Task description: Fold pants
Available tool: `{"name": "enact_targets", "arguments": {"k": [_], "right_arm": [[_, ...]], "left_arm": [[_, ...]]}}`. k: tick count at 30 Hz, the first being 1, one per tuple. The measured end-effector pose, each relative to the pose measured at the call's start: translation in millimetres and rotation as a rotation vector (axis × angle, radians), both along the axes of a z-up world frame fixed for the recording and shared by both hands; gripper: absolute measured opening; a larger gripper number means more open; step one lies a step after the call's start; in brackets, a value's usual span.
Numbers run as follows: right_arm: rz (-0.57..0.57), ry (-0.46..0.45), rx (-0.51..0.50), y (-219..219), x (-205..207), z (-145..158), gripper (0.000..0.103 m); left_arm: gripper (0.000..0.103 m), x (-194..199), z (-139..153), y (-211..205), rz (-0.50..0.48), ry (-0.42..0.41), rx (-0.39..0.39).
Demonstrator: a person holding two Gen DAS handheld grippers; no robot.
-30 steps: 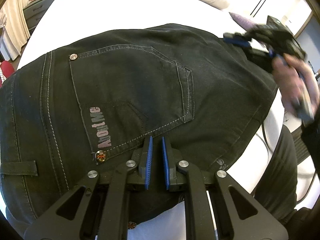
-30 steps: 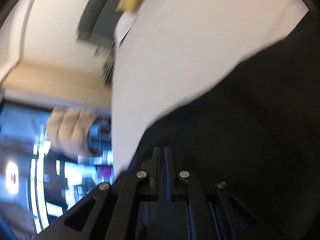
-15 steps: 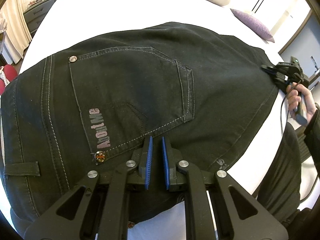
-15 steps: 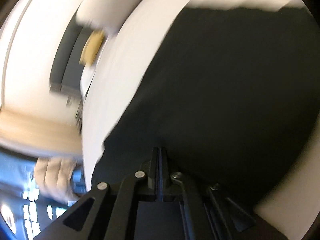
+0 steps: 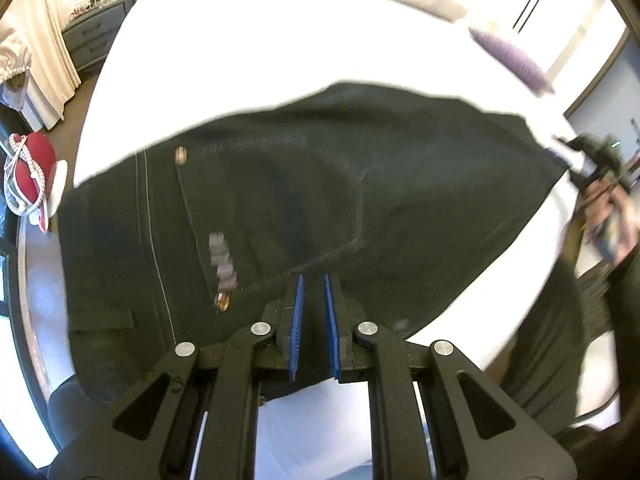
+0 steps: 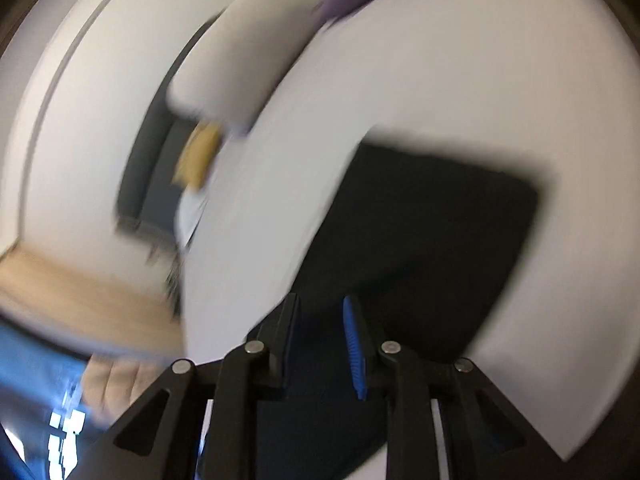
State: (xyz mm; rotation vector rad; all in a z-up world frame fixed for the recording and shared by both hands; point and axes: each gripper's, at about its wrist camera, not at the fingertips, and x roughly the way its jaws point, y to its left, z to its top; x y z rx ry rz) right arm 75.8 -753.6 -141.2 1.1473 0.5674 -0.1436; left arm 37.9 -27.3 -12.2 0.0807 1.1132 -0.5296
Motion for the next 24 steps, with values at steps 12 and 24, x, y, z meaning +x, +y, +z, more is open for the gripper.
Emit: {"name": "enact_targets", "arguments": {"k": [12, 24], "right_arm": [[0.121, 0.048, 0.131, 26.5, 41.4, -61.4, 0.000], [-0.334, 0.032, 0.111, -98.9, -105.1, -39.0, 0.001]], "left_arm": [[0.010, 96.0, -49.2, -183.5, -0.221, 0.169, -0.204], [0.010, 47.7, -95.6, -110.9, -0.121, 0.271, -0.386]]}}
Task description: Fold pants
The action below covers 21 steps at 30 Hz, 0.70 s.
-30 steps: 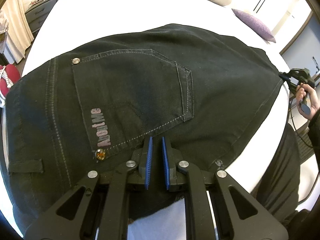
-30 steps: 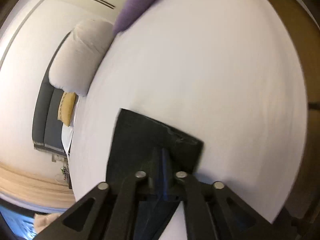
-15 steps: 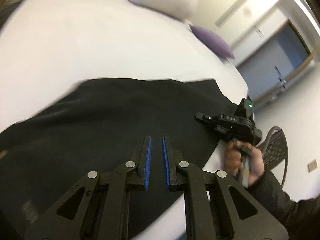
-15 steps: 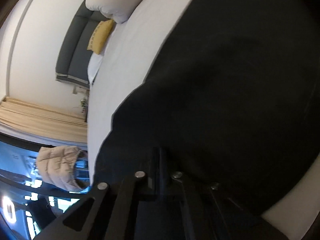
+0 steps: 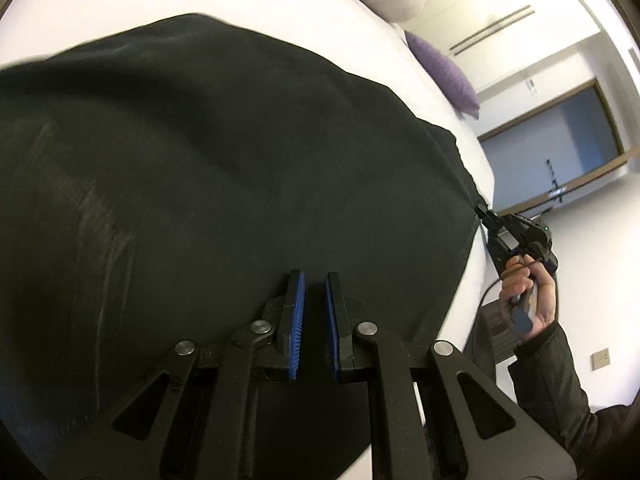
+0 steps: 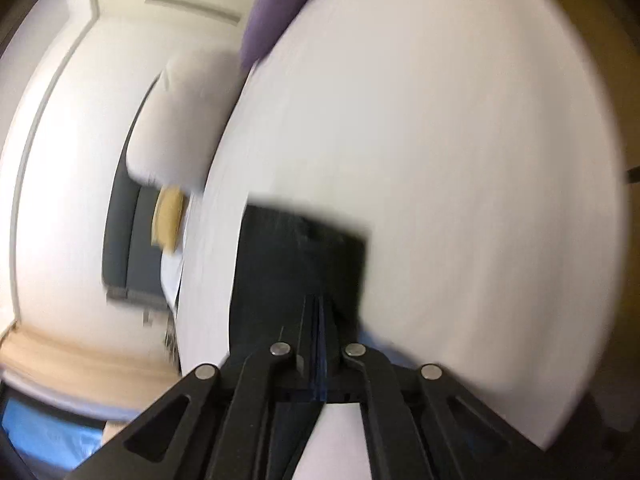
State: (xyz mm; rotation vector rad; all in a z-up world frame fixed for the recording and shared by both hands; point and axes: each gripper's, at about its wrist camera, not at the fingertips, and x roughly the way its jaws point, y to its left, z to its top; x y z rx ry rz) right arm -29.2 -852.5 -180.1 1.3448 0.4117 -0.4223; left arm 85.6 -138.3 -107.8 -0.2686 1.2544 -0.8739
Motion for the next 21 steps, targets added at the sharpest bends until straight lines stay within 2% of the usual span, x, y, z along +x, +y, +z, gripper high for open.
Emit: {"name": "enact_targets", "arguments": {"k": [2, 4, 5, 7, 10, 12, 14, 17, 18, 19, 20, 21], "right_arm": [[-0.021, -0.011, -0.019, 0.8, -12.4, 16.1, 0.007], [0.036, -0.066, -0.038, 13.2, -8.5, 34.1, 0.011], [0.100, -0.104, -0.036, 25.6, 3.3, 40.7, 0.013], [0.259, -0.155, -0.024, 59.5, 43.2, 46.3, 0.022], [0.494, -0.150, 0.004, 121.4, 114.5, 41.6, 0.022], [0.609, -0.135, 0.018, 154.5, 149.8, 35.2, 0.022], [0.686, -0.123, 0.075, 175.1, 186.9, 27.8, 0.022], [0.701, -0.012, 0.175, 178.3, 218.2, 2.7, 0.022], [0.673, 0.015, 0.165, 168.9, 220.6, -4.1, 0.019], [0.639, 0.035, 0.136, 163.0, 203.8, -7.9, 0.001], [0.588, 0.053, 0.108, 152.0, 191.3, -15.2, 0.000], [0.518, 0.024, 0.144, 129.1, 179.4, -26.6, 0.000]], "left_arm": [[0.010, -7.0, -0.8, 5.9, 0.014, -0.003, -0.012], [0.010, -13.9, -2.5, 7.3, 0.021, -0.010, -0.015], [0.010, -16.3, -2.2, 6.8, 0.024, -0.014, -0.012], [0.010, -20.3, -1.7, 6.6, 0.029, -0.019, -0.007], [0.010, -26.6, -1.3, 9.4, 0.029, -0.036, 0.001], [0.010, -28.3, 0.0, 10.2, 0.032, -0.043, 0.003], [0.010, -30.7, 1.0, 10.5, 0.033, -0.049, 0.003], [0.010, -29.9, 1.6, 8.3, 0.032, -0.047, 0.005], [0.010, -29.7, 1.6, 8.6, 0.032, -0.045, 0.006], [0.010, -29.4, 1.7, 8.5, 0.033, -0.038, 0.006], [0.010, -28.2, 2.4, 9.2, 0.036, -0.028, 0.005], [0.010, -24.0, 4.5, 6.6, 0.039, -0.014, 0.010]]}}
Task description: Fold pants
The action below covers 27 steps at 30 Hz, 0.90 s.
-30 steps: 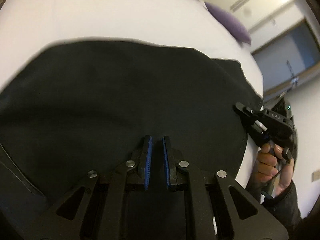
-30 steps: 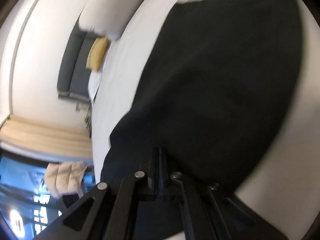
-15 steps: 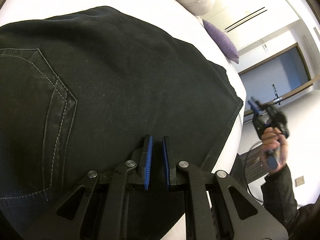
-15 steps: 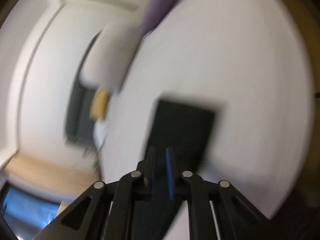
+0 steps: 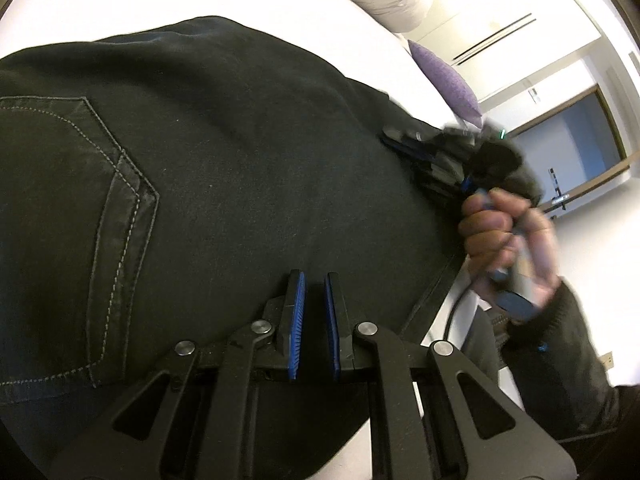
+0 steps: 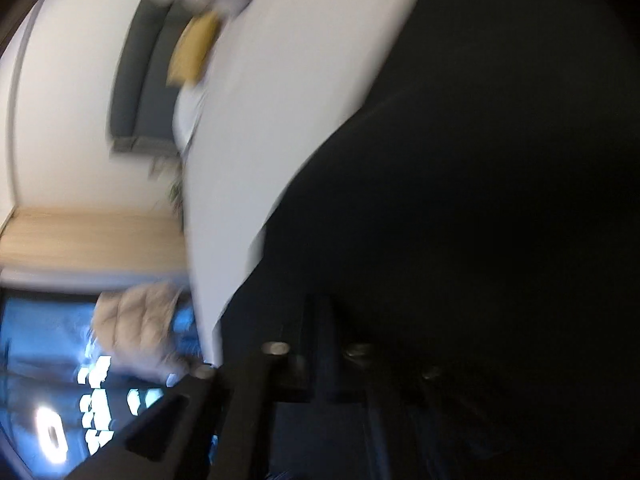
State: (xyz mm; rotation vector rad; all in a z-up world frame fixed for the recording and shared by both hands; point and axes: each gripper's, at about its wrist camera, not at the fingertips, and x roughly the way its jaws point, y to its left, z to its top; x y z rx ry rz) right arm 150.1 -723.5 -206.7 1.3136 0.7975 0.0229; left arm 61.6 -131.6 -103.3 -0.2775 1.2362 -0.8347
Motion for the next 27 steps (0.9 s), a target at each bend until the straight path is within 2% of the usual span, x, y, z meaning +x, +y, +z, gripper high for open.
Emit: {"name": "enact_targets", "arguments": {"k": [2, 4, 5, 7, 9, 10, 12, 14, 17, 20, 21, 22, 24, 25, 26, 27], "right_arm": [[-0.077, -0.033, 0.073, -31.1, -26.0, -6.5, 0.000], [-0.108, -0.001, -0.025, -49.0, -50.9, 0.7, 0.000], [-0.115, 0.002, -0.065, -54.7, -57.5, 4.1, 0.000], [-0.116, -0.016, -0.058, -58.0, -66.2, -0.1, 0.000], [-0.104, -0.007, -0.118, -46.7, -59.7, 4.2, 0.000], [-0.102, 0.001, -0.146, -41.8, -53.8, 8.3, 0.000], [-0.105, 0.009, -0.151, -38.8, -39.0, 13.8, 0.000], [-0.105, 0.010, -0.133, -34.9, -35.2, 12.2, 0.000], [-0.101, 0.004, -0.149, -38.0, -26.6, 10.7, 0.000], [-0.102, 0.005, -0.180, -33.7, -19.4, 13.5, 0.000], [-0.102, 0.003, -0.184, -33.6, -18.4, 13.6, 0.000], [-0.102, 0.002, -0.187, -30.4, -17.2, 18.3, 0.000], [-0.102, 0.001, -0.195, -33.4, -23.8, 17.4, 0.000], [-0.102, 0.000, -0.205, -32.4, -23.8, 17.7, 0.000], [-0.102, -0.001, -0.219, -30.8, -23.8, 18.4, 0.000], [-0.102, -0.001, -0.238, -28.6, -23.2, 19.7, 0.000]], "left_arm": [[0.010, 4.0, 11.7, -3.5, -0.003, 0.014, 0.036], [0.010, 9.3, 26.6, -8.8, -0.029, -0.018, 0.046], [0.010, 16.9, 32.2, -12.6, -0.034, -0.019, 0.019], [0.010, 39.1, 41.3, -24.3, -0.039, -0.025, -0.017], [0.010, 64.3, 40.4, -40.9, -0.073, -0.032, -0.002], [0.010, 82.4, 31.7, -51.4, -0.106, -0.029, 0.033], [0.010, 107.7, 17.4, -51.2, -0.097, -0.042, 0.116], [0.010, 135.7, 10.0, -27.8, -0.045, 0.014, 0.021], [0.010, 154.6, 10.9, 22.6, 0.061, 0.014, -0.025], [0.009, 156.9, 11.1, 69.4, 0.125, -0.014, -0.010], [0.008, 156.5, 12.5, 84.1, 0.175, -0.030, 0.021], [0.008, 155.3, 16.2, 106.3, 0.256, -0.034, 0.029], [0.008, 151.8, 23.8, 127.5, 0.342, -0.041, 0.035], [0.008, 150.2, 30.5, 128.4, 0.356, -0.054, 0.033], [0.008, 147.0, 38.0, 120.0, 0.329, -0.068, 0.015], [0.008, 145.4, 45.9, 101.2, 0.263, -0.078, -0.001]]}}
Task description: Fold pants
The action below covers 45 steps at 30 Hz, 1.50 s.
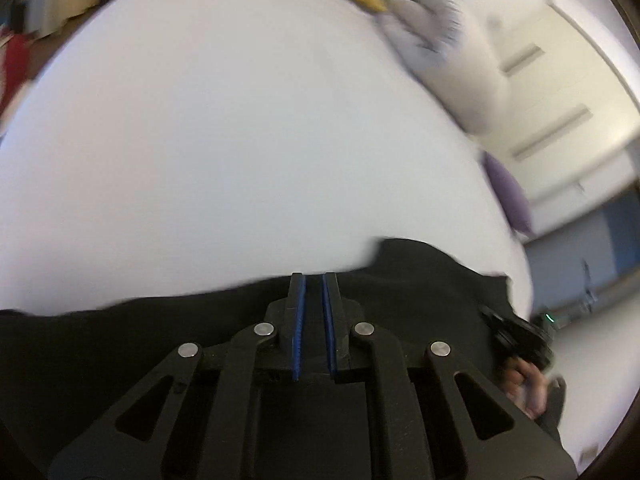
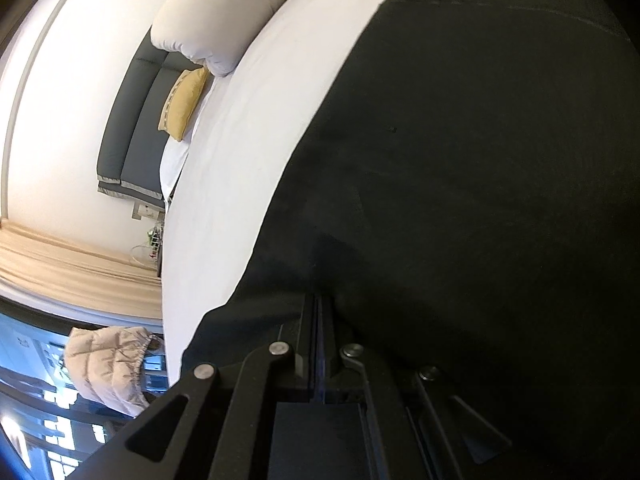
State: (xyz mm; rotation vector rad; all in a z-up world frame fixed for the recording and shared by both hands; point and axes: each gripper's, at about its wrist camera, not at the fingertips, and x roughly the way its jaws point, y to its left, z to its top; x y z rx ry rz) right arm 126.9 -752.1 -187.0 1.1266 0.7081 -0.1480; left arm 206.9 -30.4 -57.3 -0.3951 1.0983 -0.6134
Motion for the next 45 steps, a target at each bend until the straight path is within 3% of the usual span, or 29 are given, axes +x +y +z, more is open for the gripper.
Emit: {"name": "enact_targets", "arguments": {"k": [3, 5, 7, 10, 14, 17, 20, 22, 23, 25, 27, 28, 30, 34, 38, 40, 41, 42, 45], "right_arm": [[-0.001, 0.003, -0.020, 2.5, 1.9, 2.8, 0.000], [0.000, 0.002, -0.018, 2.4, 2.2, 2.6, 0.000], [0.001, 0.000, -0.013, 2.0, 2.6, 2.0, 0.000], [0.001, 0.000, -0.013, 1.6, 3.0, 1.3, 0.000], [0.003, -0.006, -0.028, 3.3, 4.2, -0.1, 0.000], [0.005, -0.006, -0.037, 4.3, 6.4, 0.8, 0.000], [0.005, -0.005, -0.056, 6.5, 7.9, 2.1, 0.000], [0.006, -0.003, -0.063, 7.4, 9.3, 3.0, 0.000], [0.006, -0.004, -0.061, 6.8, 8.4, 3.0, 0.000], [0.006, -0.006, -0.053, 5.3, 6.3, 3.4, 0.000], [0.014, -0.012, -0.032, 3.8, 5.9, 3.6, 0.000], [0.019, -0.016, -0.006, 1.9, 5.7, 2.8, 0.000], [0.022, -0.020, 0.018, -4.2, 1.5, 3.0, 0.000], [-0.056, -0.066, 0.014, -35.7, -25.1, 5.8, 0.000], [-0.238, -0.046, -0.062, -82.3, -70.6, 21.2, 0.000], [-0.354, -0.066, -0.073, -103.7, -108.0, 37.3, 0.028], [-0.386, -0.109, -0.070, -109.0, -124.8, 46.1, 0.054], [-0.412, -0.135, -0.081, -111.2, -138.5, 54.3, 0.071], [-0.434, -0.197, -0.110, -110.4, -172.7, 71.9, 0.075]], "left_arm": [[0.008, -10.3, 5.2, -70.0, -0.178, -0.024, 0.040], [0.008, -6.0, -7.6, -118.4, -0.277, 0.021, 0.081], [0.008, 8.0, -30.4, -142.2, -0.279, 0.060, 0.116], [0.008, 14.4, -45.3, -107.9, -0.199, 0.118, -0.034], [0.008, -7.4, -49.3, -44.4, -0.105, 0.080, -0.007], [0.008, -43.2, -26.0, 13.4, -0.003, 0.033, 0.019], [0.008, -67.9, 3.3, 59.1, 0.022, -0.017, -0.113], [0.008, -92.9, 9.8, 55.8, -0.024, -0.028, -0.160], [0.008, -100.3, 8.9, 48.7, -0.057, -0.028, -0.147], [0.008, -113.8, -5.1, 29.6, -0.130, -0.017, -0.061], [0.008, -122.1, -37.4, 18.6, -0.124, 0.054, 0.011], [0.008, -126.9, -54.8, 24.0, -0.103, 0.084, -0.003], [0.008, -134.7, -65.0, 40.2, -0.070, 0.060, -0.090], [0.008, -138.0, -65.3, 39.8, -0.093, 0.046, -0.019], [0.008, -134.4, -69.7, 36.5, -0.074, 0.050, -0.002], [0.008, -136.3, -70.5, 21.0, -0.068, 0.044, 0.004], [0.008, -135.3, -70.9, 19.8, -0.065, 0.045, 0.005], [0.008, -135.4, -71.2, 21.0, -0.062, 0.046, 0.009], [0.008, -137.0, -71.1, 12.9, -0.057, 0.046, 0.021]]}}
